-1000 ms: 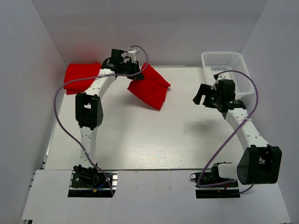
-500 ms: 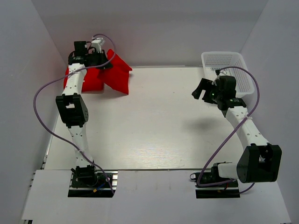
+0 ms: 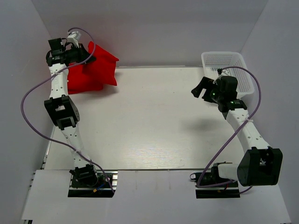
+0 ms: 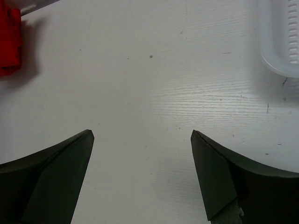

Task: Fold and stack the t-shirts
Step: Put the neatly folded tshirt into the corner of the board with the left arm

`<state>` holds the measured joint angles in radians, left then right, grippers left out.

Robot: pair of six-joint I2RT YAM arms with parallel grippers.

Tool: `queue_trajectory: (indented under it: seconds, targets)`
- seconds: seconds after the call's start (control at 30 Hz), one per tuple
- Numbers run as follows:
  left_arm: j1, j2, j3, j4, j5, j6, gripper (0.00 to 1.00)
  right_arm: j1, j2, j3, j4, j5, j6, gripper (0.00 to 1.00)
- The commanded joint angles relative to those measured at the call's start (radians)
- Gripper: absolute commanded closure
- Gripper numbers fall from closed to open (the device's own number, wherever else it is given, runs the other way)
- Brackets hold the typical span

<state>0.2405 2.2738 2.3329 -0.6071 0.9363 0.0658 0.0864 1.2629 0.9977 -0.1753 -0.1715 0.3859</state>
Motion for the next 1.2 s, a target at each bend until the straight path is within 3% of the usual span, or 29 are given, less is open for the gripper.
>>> queue_trajectory:
  seconds: [0.0,0.4,0.73,0.93,1.17]
  targets:
    - [0.028,-0.069,0.032,0.041,0.073,-0.009,1.00,0.004,-0.031,-0.008,0.051,-0.017,0.015,0.10]
    - [0.135,-0.048,0.023,0.185,0.171,-0.124,1.00,0.007,0.009,0.033,0.049,-0.060,0.013,0.10]
    - [0.184,0.010,0.002,0.168,0.130,-0.080,1.00,0.006,0.061,0.071,0.045,-0.089,0.024,0.10]
    - [0.184,0.059,0.002,0.073,0.012,0.006,1.00,0.009,0.107,0.114,0.016,-0.103,0.022,0.10]
    - [0.194,0.079,0.025,-0.006,-0.325,0.112,1.00,0.010,0.164,0.160,-0.003,-0.128,0.025,0.10]
